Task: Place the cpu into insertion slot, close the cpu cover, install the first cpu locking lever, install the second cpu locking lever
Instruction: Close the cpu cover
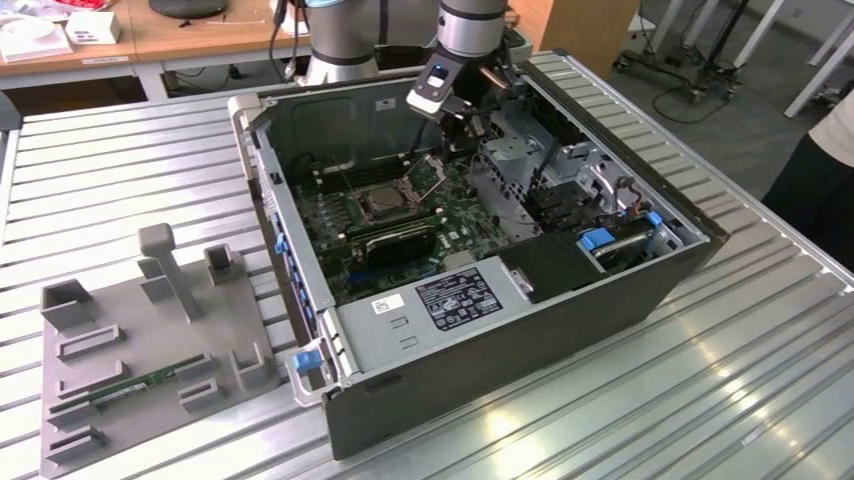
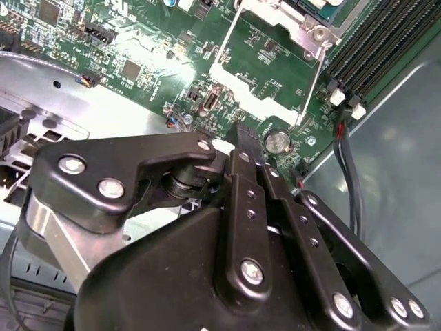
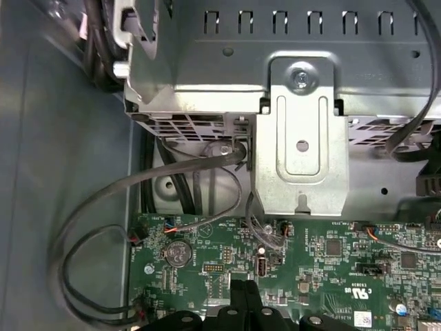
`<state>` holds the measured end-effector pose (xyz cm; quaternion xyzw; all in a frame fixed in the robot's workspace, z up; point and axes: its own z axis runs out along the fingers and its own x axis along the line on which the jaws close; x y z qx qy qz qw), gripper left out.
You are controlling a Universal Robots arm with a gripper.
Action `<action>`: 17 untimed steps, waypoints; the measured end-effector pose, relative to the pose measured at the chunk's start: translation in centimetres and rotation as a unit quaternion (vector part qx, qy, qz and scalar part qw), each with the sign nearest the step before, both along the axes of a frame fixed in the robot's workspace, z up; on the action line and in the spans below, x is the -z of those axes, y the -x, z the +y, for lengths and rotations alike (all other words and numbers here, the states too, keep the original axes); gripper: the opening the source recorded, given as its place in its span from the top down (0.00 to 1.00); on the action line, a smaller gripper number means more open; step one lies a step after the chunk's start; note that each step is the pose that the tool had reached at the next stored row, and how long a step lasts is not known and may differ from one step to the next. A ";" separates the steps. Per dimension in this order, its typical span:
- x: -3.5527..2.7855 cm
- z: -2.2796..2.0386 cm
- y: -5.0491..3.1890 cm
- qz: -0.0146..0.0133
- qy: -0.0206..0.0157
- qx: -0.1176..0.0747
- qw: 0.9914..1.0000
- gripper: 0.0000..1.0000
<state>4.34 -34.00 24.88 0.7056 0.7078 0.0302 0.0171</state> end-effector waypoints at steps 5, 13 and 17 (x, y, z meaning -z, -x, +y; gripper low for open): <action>0.90 0.00 -0.02 0.000 0.000 0.000 1.000 0.89; 1.04 0.00 0.11 0.000 0.000 0.000 1.000 0.89; 1.08 0.00 0.53 0.000 0.000 0.000 1.000 0.89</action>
